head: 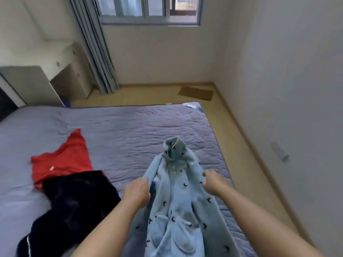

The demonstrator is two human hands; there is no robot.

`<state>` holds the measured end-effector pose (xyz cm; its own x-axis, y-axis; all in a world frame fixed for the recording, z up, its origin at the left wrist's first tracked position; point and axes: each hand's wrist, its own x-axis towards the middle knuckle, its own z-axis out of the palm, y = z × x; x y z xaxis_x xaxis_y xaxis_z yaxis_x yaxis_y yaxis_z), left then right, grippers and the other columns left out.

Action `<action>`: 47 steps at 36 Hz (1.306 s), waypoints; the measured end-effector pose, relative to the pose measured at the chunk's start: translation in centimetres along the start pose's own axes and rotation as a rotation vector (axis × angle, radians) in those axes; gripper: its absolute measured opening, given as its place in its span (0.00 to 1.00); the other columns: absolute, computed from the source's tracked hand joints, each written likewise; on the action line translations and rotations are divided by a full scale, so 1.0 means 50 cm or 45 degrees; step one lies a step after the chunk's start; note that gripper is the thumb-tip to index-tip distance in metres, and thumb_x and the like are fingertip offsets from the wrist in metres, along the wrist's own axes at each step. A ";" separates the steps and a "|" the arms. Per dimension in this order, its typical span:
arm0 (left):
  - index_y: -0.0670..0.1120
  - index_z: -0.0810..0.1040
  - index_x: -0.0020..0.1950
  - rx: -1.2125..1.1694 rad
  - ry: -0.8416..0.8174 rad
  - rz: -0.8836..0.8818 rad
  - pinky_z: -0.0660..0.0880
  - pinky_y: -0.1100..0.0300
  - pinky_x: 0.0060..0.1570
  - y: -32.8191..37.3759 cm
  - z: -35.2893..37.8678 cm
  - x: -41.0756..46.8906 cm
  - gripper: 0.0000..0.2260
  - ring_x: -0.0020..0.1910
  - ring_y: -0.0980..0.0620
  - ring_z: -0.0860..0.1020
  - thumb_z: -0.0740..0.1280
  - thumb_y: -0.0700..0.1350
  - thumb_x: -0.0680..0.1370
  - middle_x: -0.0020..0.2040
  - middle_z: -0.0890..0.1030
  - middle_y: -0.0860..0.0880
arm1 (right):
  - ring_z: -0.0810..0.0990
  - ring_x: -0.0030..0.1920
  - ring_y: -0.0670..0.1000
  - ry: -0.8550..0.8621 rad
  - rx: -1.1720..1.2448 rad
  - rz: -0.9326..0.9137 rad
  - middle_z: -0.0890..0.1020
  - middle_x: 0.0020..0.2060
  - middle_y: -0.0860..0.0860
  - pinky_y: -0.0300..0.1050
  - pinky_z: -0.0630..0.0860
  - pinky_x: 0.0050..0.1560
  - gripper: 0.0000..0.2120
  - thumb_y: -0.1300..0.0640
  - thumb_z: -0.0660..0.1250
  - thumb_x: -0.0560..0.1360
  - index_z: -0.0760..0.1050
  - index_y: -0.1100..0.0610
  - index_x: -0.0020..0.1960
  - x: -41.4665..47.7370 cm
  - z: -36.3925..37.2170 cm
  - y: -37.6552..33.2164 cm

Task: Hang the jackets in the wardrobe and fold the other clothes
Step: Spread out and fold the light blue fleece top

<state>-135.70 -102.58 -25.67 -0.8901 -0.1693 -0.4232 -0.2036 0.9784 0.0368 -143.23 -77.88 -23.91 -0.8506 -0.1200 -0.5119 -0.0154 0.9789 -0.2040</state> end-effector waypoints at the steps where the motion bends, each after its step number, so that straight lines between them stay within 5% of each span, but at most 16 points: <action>1: 0.46 0.66 0.67 -0.014 -0.081 -0.018 0.70 0.50 0.59 -0.009 0.059 -0.011 0.17 0.64 0.44 0.70 0.57 0.47 0.79 0.66 0.70 0.45 | 0.73 0.63 0.58 -0.095 -0.014 0.021 0.71 0.67 0.56 0.55 0.74 0.61 0.20 0.57 0.59 0.79 0.66 0.55 0.70 0.000 0.056 0.019; 9: 0.47 0.67 0.64 -0.056 -0.608 -0.034 0.71 0.53 0.58 -0.015 0.494 -0.061 0.14 0.63 0.45 0.70 0.58 0.48 0.79 0.65 0.71 0.46 | 0.72 0.63 0.55 -0.567 -0.121 0.024 0.70 0.65 0.54 0.49 0.73 0.60 0.16 0.57 0.57 0.80 0.65 0.55 0.68 0.022 0.473 0.153; 12: 0.47 0.64 0.69 -0.051 -0.680 -0.027 0.70 0.56 0.60 -0.004 0.607 -0.056 0.22 0.66 0.48 0.69 0.62 0.48 0.76 0.67 0.69 0.47 | 0.70 0.65 0.56 -0.674 -0.151 0.032 0.68 0.67 0.54 0.48 0.70 0.60 0.18 0.53 0.59 0.79 0.64 0.53 0.68 0.039 0.595 0.194; 18: 0.49 0.60 0.71 0.048 -0.575 -0.053 0.72 0.54 0.57 -0.002 0.755 0.003 0.25 0.65 0.48 0.68 0.63 0.45 0.76 0.68 0.64 0.48 | 0.68 0.65 0.58 -0.629 -0.159 0.084 0.63 0.67 0.53 0.50 0.71 0.60 0.29 0.51 0.67 0.74 0.57 0.48 0.70 0.084 0.765 0.249; 22: 0.52 0.49 0.76 0.164 -0.422 -0.086 0.69 0.54 0.58 -0.014 0.825 0.059 0.33 0.69 0.46 0.62 0.65 0.45 0.77 0.77 0.50 0.46 | 0.60 0.71 0.61 -0.550 -0.189 0.124 0.47 0.75 0.55 0.54 0.70 0.64 0.43 0.53 0.70 0.72 0.45 0.43 0.76 0.116 0.854 0.272; 25: 0.53 0.43 0.77 0.236 -0.370 -0.037 0.69 0.53 0.59 -0.021 0.882 0.100 0.34 0.72 0.43 0.59 0.61 0.42 0.79 0.78 0.42 0.46 | 0.64 0.66 0.60 -0.356 -0.253 0.082 0.49 0.74 0.57 0.51 0.73 0.60 0.39 0.59 0.65 0.75 0.46 0.43 0.76 0.134 0.914 0.279; 28: 0.52 0.52 0.76 0.247 -0.350 0.004 0.72 0.53 0.52 -0.019 0.922 0.134 0.27 0.63 0.42 0.68 0.58 0.40 0.79 0.74 0.55 0.42 | 0.69 0.58 0.57 -0.206 -0.247 0.017 0.56 0.70 0.56 0.46 0.72 0.52 0.31 0.65 0.61 0.75 0.55 0.46 0.73 0.159 0.950 0.294; 31: 0.48 0.67 0.64 0.206 -0.325 0.092 0.72 0.54 0.39 -0.020 0.923 0.154 0.15 0.49 0.46 0.75 0.60 0.38 0.78 0.56 0.69 0.46 | 0.71 0.55 0.54 -0.159 -0.244 -0.094 0.62 0.62 0.52 0.43 0.68 0.41 0.23 0.62 0.62 0.75 0.63 0.47 0.66 0.181 0.948 0.322; 35: 0.43 0.76 0.46 0.354 -0.259 0.252 0.66 0.57 0.26 -0.066 0.871 0.132 0.11 0.33 0.44 0.79 0.73 0.35 0.67 0.41 0.76 0.45 | 0.76 0.49 0.56 -0.157 -0.461 -0.287 0.71 0.53 0.53 0.46 0.64 0.34 0.10 0.56 0.65 0.75 0.71 0.52 0.55 0.168 0.881 0.390; 39: 0.50 0.72 0.58 0.712 -0.502 0.189 0.74 0.55 0.42 -0.163 0.840 0.067 0.10 0.51 0.49 0.80 0.60 0.41 0.78 0.56 0.75 0.52 | 0.76 0.51 0.54 -0.467 -0.657 -0.289 0.68 0.55 0.51 0.46 0.67 0.38 0.12 0.58 0.63 0.74 0.68 0.50 0.56 0.133 0.791 0.489; 43: 0.51 0.68 0.65 0.701 -0.732 0.256 0.73 0.55 0.53 -0.170 0.823 0.032 0.15 0.61 0.50 0.74 0.62 0.43 0.78 0.64 0.70 0.51 | 0.73 0.59 0.53 -0.904 -0.556 -0.336 0.67 0.61 0.49 0.47 0.73 0.52 0.18 0.52 0.63 0.76 0.67 0.45 0.65 0.115 0.759 0.529; 45: 0.51 0.64 0.69 0.686 -0.777 0.214 0.72 0.54 0.57 -0.138 0.824 0.035 0.20 0.65 0.49 0.70 0.63 0.45 0.78 0.65 0.68 0.50 | 0.72 0.61 0.52 -0.936 -0.391 -0.230 0.68 0.63 0.48 0.48 0.72 0.58 0.22 0.46 0.63 0.75 0.67 0.45 0.68 0.120 0.761 0.519; 47: 0.50 0.61 0.71 0.627 -0.778 0.195 0.71 0.53 0.59 -0.095 0.831 0.048 0.23 0.66 0.48 0.69 0.62 0.47 0.77 0.66 0.69 0.49 | 0.74 0.57 0.51 -0.722 -0.156 -0.097 0.72 0.60 0.49 0.49 0.73 0.56 0.18 0.44 0.63 0.75 0.71 0.48 0.63 0.135 0.766 0.505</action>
<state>-119.93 -102.68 -64.48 -0.4835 -0.0730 -0.8723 0.2337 0.9496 -0.2090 -129.25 -60.34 -64.46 -0.4313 -0.2276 -0.8730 -0.1548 0.9720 -0.1770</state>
